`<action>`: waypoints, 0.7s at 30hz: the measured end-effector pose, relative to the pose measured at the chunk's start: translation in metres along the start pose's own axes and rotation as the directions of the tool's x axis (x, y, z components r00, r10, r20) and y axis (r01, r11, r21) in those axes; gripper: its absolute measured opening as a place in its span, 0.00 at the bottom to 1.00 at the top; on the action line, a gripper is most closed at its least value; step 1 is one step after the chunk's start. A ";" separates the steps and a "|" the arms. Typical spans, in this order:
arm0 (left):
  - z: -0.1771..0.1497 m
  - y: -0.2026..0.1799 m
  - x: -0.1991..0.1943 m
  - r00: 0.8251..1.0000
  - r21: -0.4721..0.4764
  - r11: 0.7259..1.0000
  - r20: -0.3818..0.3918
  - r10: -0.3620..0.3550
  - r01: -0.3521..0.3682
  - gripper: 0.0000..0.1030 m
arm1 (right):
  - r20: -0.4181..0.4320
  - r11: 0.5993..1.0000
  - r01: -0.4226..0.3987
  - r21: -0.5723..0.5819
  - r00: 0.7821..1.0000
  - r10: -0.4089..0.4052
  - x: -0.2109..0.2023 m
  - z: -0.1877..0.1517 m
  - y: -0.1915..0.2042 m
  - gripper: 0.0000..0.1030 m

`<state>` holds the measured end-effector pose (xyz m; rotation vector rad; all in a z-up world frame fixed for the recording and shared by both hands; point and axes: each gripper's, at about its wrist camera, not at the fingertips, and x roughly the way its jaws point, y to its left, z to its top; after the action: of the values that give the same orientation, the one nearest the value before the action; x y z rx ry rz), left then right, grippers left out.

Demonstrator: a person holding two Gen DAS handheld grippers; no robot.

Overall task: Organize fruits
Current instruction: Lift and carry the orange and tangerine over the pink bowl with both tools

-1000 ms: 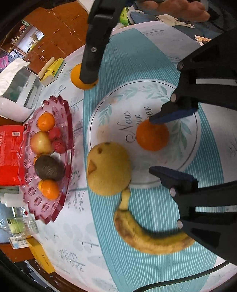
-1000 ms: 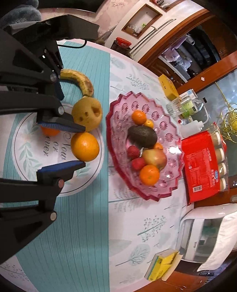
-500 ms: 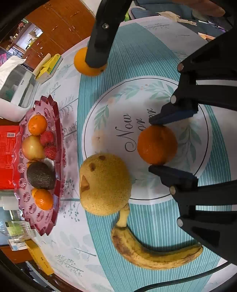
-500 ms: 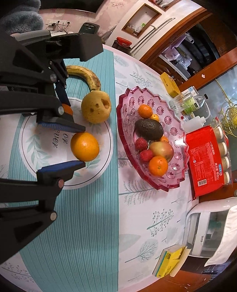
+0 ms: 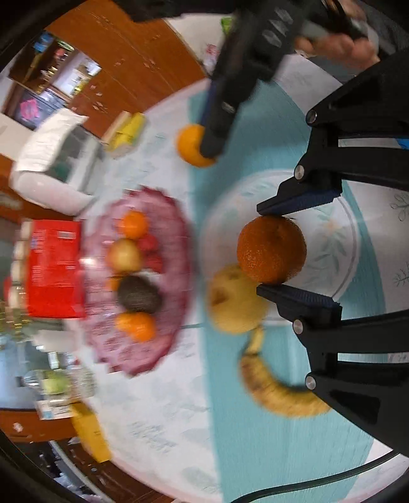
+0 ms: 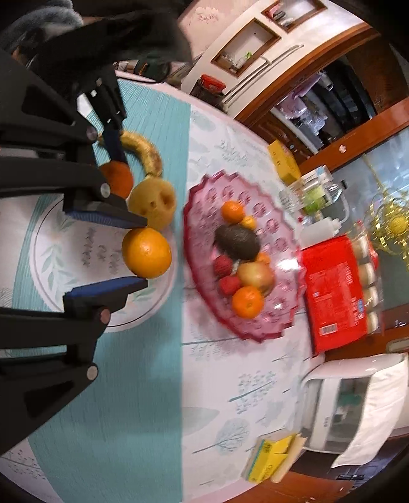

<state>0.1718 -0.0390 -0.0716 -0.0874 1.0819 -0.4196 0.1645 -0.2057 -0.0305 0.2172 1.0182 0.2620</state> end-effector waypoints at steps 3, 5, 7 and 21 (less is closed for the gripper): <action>0.031 0.001 -0.032 0.997 0.016 1.000 0.077 0.007 -0.008 0.42 | 0.046 1.000 -0.014 -0.020 0.999 0.014 -0.014 0.019 0.009 0.31; 0.055 0.003 -0.053 0.991 0.023 1.000 0.134 0.007 -0.010 0.42 | 0.077 0.999 -0.022 -0.035 0.997 0.025 -0.021 0.032 0.015 0.31; 0.077 0.005 -0.069 0.983 0.032 0.999 0.181 0.011 -0.017 0.42 | 0.106 0.998 -0.023 -0.051 0.994 0.028 -0.027 0.048 0.020 0.31; 0.146 0.025 -0.003 0.990 0.057 0.996 0.126 0.065 -0.073 0.42 | 0.080 0.999 0.046 -0.026 0.996 -0.044 0.033 0.108 0.008 0.31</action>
<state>0.3047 -0.0340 -0.0067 -0.0209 0.9460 -0.3800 0.2729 -0.1936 0.0006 0.1779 0.9391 0.2251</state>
